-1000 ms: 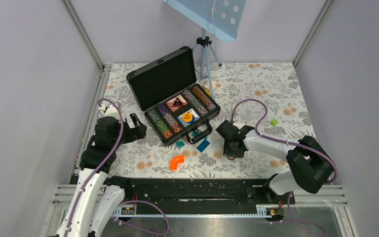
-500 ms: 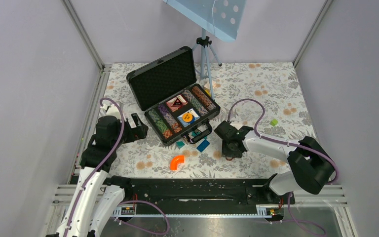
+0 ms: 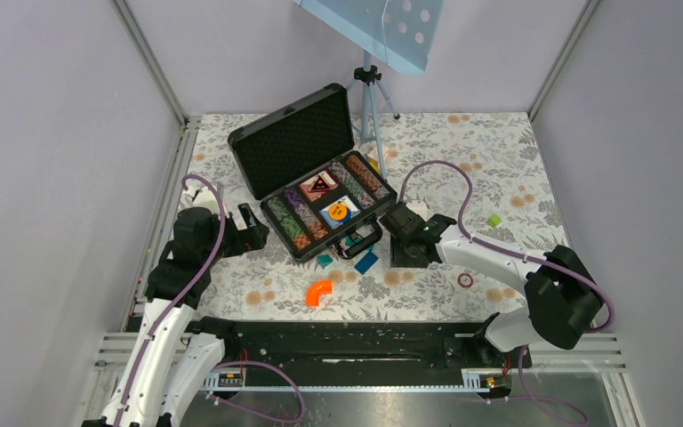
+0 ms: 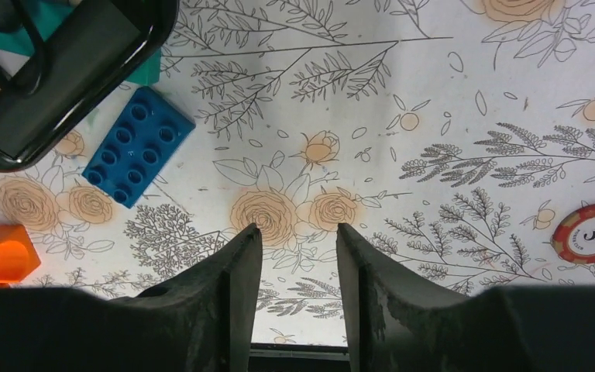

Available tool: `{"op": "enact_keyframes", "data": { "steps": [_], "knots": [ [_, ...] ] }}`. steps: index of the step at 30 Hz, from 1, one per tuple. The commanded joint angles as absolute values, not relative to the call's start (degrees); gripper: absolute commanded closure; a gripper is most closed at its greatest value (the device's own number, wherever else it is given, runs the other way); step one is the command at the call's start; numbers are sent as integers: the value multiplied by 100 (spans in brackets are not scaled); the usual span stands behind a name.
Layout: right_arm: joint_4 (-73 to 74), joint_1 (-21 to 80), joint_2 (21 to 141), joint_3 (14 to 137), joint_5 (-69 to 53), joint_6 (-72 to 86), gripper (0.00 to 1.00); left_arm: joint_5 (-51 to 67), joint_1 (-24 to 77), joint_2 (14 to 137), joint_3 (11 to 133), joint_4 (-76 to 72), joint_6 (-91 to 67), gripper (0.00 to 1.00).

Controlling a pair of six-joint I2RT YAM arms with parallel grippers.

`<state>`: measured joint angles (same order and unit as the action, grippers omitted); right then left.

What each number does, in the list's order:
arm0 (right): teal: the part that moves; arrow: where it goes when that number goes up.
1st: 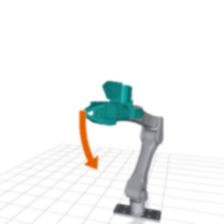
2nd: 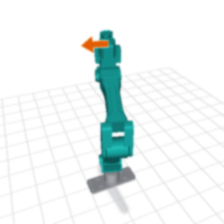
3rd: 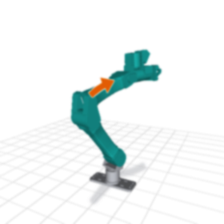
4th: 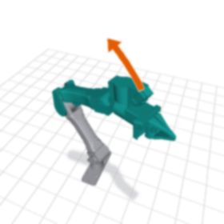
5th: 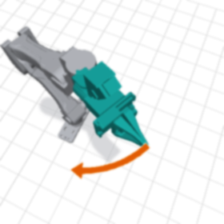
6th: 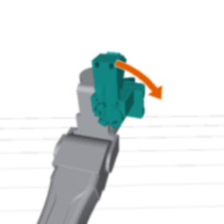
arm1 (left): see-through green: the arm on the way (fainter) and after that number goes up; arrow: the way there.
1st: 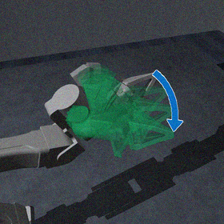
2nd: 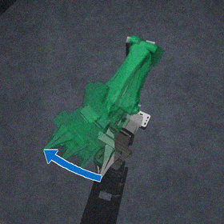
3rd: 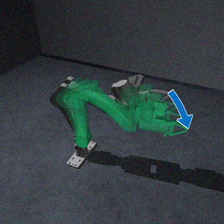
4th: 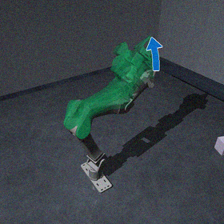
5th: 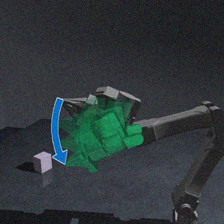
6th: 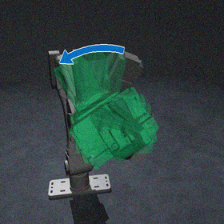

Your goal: Pack up texas hold em set

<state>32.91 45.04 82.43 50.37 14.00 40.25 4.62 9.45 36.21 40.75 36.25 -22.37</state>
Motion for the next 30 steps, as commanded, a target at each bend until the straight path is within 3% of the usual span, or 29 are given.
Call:
{"op": "enact_keyframes", "data": {
  "steps": [1, 12, 20, 30],
  "knots": [
    [3775, 4522, 8251, 5192, 1830, 4105, 49, 575, 967, 3571, 4061, 3312, -2151, 7],
    [3359, 2653, 7044, 3534, 1765, 5063, 20, 635, 1002, 3573, 4052, 3285, -2144, 6],
    [3379, 1631, 7124, 3570, 1713, 4724, 21, 615, 1044, 3549, 4056, 3287, -2145, 6],
    [3223, 1049, 7293, 3628, 1538, 4218, 24, 624, 1058, 3574, 4052, 3292, -2140, 6]
  ]
}}
